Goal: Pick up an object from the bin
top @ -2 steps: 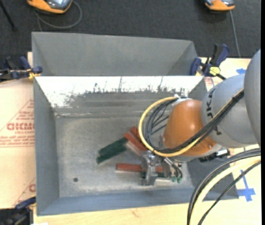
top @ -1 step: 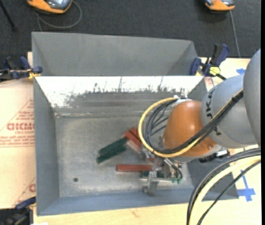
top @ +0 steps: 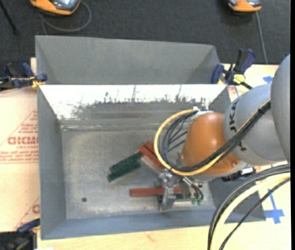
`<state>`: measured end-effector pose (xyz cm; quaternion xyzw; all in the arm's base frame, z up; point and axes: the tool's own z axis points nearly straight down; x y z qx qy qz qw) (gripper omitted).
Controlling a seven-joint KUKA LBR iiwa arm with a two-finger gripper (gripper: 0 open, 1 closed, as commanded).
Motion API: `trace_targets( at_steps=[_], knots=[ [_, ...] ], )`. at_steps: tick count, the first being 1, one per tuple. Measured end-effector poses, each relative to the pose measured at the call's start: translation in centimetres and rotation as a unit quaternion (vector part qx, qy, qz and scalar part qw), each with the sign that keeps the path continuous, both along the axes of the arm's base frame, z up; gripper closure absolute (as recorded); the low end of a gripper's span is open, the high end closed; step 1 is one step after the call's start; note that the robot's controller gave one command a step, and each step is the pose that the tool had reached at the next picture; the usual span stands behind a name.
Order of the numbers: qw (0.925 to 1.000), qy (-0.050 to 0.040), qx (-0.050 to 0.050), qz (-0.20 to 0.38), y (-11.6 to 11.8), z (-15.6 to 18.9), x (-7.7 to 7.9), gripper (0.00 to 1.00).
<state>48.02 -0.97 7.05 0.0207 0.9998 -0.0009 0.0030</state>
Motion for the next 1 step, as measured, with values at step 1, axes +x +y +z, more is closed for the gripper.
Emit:
trace_targets(
  at_steps=[1],
  knots=[
    [0.9999, -0.0027, 0.001, -0.011, -0.12, 12.72, 0.86, 1.00]
  ],
)
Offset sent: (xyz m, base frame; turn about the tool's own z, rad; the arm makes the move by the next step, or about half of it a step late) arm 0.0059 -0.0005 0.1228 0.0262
